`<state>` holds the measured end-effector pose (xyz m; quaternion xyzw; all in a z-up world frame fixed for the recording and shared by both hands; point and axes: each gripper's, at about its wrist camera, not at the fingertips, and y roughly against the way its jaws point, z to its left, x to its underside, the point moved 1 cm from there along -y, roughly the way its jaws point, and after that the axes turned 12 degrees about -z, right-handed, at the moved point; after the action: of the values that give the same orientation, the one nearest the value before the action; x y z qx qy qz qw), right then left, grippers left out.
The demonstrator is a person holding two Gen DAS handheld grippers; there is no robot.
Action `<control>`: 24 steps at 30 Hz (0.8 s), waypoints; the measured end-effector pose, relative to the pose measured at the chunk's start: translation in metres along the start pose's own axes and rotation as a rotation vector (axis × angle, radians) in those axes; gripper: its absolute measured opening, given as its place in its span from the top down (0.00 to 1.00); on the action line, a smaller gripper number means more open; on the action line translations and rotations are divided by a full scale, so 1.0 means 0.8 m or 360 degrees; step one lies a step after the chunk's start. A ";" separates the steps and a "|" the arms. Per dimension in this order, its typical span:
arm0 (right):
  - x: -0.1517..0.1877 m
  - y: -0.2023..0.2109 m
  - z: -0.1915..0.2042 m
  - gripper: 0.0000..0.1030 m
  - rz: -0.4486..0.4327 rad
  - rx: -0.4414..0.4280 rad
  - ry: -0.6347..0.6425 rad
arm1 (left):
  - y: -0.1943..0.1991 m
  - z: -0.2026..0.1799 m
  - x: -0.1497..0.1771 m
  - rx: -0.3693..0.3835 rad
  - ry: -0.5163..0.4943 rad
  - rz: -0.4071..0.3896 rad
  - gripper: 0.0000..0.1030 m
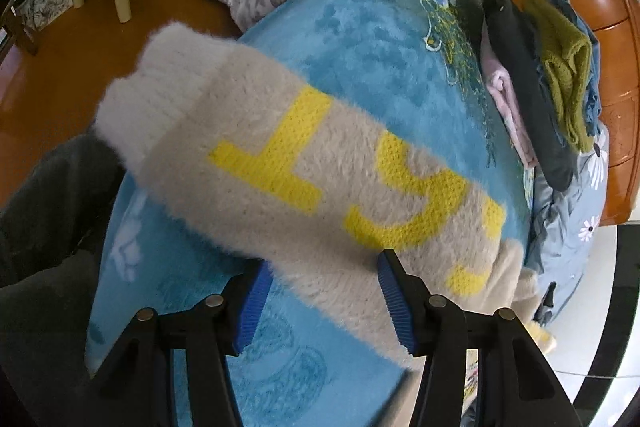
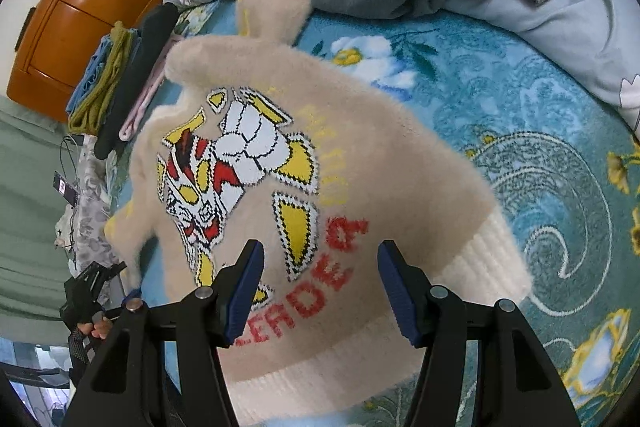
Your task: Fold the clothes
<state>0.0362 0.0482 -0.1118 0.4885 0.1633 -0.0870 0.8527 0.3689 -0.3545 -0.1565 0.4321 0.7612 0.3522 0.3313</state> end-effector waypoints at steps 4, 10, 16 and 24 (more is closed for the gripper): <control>-0.006 -0.003 0.007 0.41 0.0004 0.0009 0.0009 | -0.001 0.004 -0.005 -0.0008 0.0002 -0.0047 0.73; -0.014 -0.009 0.012 0.41 0.0000 0.0001 0.0018 | 0.025 -0.024 -0.001 0.0001 -0.0202 -0.0190 0.84; -0.016 -0.012 0.008 0.41 0.0005 -0.0008 0.0019 | 0.088 -0.141 0.024 0.0183 -0.0737 -0.0514 0.84; -0.017 -0.006 -0.010 0.41 -0.0013 0.0006 -0.0045 | 0.088 -0.313 0.118 0.0499 -0.1382 -0.0474 0.84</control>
<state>0.0202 0.0525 -0.1146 0.4882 0.1531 -0.0978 0.8536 0.1577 -0.3063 0.0160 0.4702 0.6502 -0.0309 0.5960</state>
